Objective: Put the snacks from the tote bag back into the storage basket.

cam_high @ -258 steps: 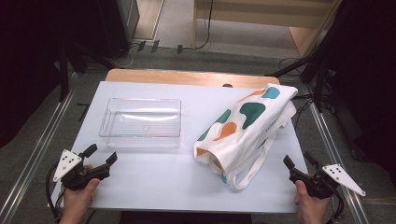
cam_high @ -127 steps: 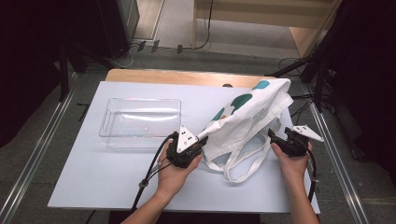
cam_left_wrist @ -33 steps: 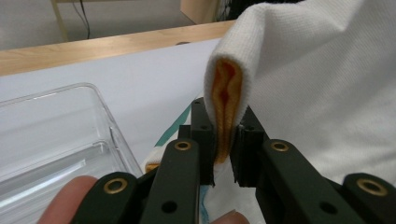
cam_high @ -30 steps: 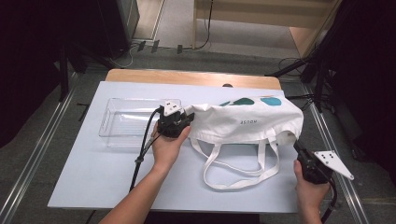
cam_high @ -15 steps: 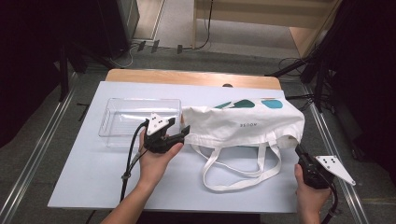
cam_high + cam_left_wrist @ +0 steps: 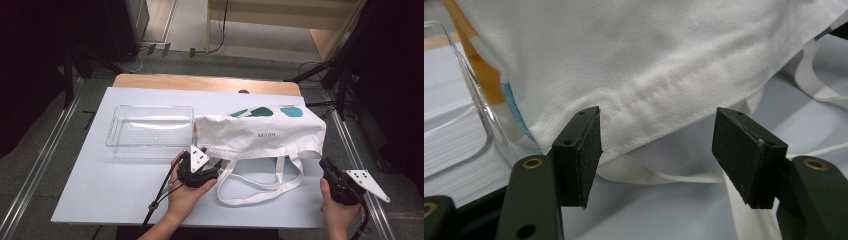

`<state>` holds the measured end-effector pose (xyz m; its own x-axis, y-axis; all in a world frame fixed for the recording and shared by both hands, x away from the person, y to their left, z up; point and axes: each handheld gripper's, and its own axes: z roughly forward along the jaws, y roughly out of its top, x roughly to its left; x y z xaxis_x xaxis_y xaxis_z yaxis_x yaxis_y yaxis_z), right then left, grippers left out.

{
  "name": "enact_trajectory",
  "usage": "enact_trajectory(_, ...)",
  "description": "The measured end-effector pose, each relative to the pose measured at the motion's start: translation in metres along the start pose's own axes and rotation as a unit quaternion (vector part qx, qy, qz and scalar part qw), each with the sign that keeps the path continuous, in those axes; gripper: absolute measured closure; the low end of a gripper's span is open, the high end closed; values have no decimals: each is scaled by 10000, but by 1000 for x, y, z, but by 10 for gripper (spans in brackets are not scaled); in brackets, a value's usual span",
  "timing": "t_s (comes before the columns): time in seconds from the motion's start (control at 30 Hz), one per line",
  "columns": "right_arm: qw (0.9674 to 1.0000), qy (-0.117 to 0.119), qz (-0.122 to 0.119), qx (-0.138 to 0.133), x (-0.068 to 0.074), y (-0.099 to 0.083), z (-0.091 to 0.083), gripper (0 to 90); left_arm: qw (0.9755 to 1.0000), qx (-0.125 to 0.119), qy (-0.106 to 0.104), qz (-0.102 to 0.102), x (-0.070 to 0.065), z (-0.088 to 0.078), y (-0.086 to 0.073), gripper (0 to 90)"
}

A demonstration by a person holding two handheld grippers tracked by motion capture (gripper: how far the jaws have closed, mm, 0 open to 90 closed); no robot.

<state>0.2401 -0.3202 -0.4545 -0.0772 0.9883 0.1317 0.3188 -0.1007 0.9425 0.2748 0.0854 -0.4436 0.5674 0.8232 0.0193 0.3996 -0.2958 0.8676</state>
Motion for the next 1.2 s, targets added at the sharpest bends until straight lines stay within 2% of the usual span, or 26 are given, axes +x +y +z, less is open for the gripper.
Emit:
enact_trajectory(0.1, 9998, -69, -76, 177, 1, -1, 13, 492, 9999, 34, 94, 14, 1, 3, -1, 377)
enact_trajectory(0.13, 9988, -250, -126, 406, 2, -2, 24, 448, 9999, 56, 126, -8, 1, 6, -2, 377)
enact_trajectory(0.2, 9985, -277, -129, 464, 1, -2, 29, 440, 9999, 70, 143, -18, 0, 7, -2, 377)
enact_trajectory(0.23, 9983, -304, -56, 485, 1, -2, 36, 479, 9999, 74, 133, -24, 0, 8, -3, 378)
enact_trajectory(0.27, 9988, -198, 109, 433, 2, 1, 41, 648, 9999, 93, 136, -12, -1, 9, -3, 383)
enact_trajectory(0.3, 9988, -198, 109, 433, 2, 1, 41, 648, 9998, 102, 145, -6, -1, 10, -4, 383)
enact_trajectory(0.33, 9989, -182, 101, 413, 2, 1, 42, 736, 9998, 126, 165, -34, -1, 11, -4, 385)
enact_trajectory(0.37, 9988, -336, 15, 347, 5, 2, 39, 802, 9997, 146, 176, -57, 0, 12, -5, 394)
enact_trajectory(0.47, 9992, -352, 46, 182, 0, 5, 32, 833, 9995, 173, 207, -152, 2, 15, -5, 408)
enact_trajectory(0.57, 9985, -548, 25, 26, -5, 7, 21, 840, 9994, 168, 211, -231, 2, 18, -2, 415)
enact_trajectory(0.7, 9971, -722, 71, -219, -8, 7, 7, 842, 9994, 204, 199, -191, 1, 25, 10, 432)
enact_trajectory(0.73, 9952, -899, -8, -374, -8, 11, -1, 844, 9994, 193, 170, -216, 1, 28, 13, 459)
enact_trajectory(0.8, 9943, -973, -25, -429, -9, 12, -4, 844, 9994, 173, 135, -277, 3, 33, 20, 469)
enact_trajectory(0.9, 9902, -1273, 70, -571, -14, 13, -13, 844, 9993, 155, 160, -301, 5, 40, 30, 481)
enact_trajectory(0.97, 9913, -1224, 156, -466, -19, 10, -13, 843, 9990, 193, 185, -354, 10, 46, 37, 478)
enact_trajectory(1.0, 9939, -1031, 264, -295, -21, 8, -11, 841, 9988, 174, 187, -419, 14, 49, 39, 472)
enact_trajectory(1.03, 9983, -492, 315, 41, -20, 0, -4, 837, 9984, 150, -13, -544, 18, 49, 41, 460)
enact_trajectory(1.07, 9991, -372, 176, 110, -17, -4, -1, 837, 9984, 150, -13, -544, 18, 49, 41, 450)
enact_trajectory(1.1, 9991, -372, 176, 110, -17, -4, -1, 837, 9986, 121, -61, -518, 17, 47, 40, 450)
enact_trajectory(1.13, 9994, -322, 59, 139, -13, -7, 1, 838, 9987, 70, -100, -485, 13, 44, 37, 437)
enact_trajectory(1.2, 9997, -171, 53, 150, -7, -7, 3, 838, 9989, 53, -222, -414, 4, 38, 31, 432)
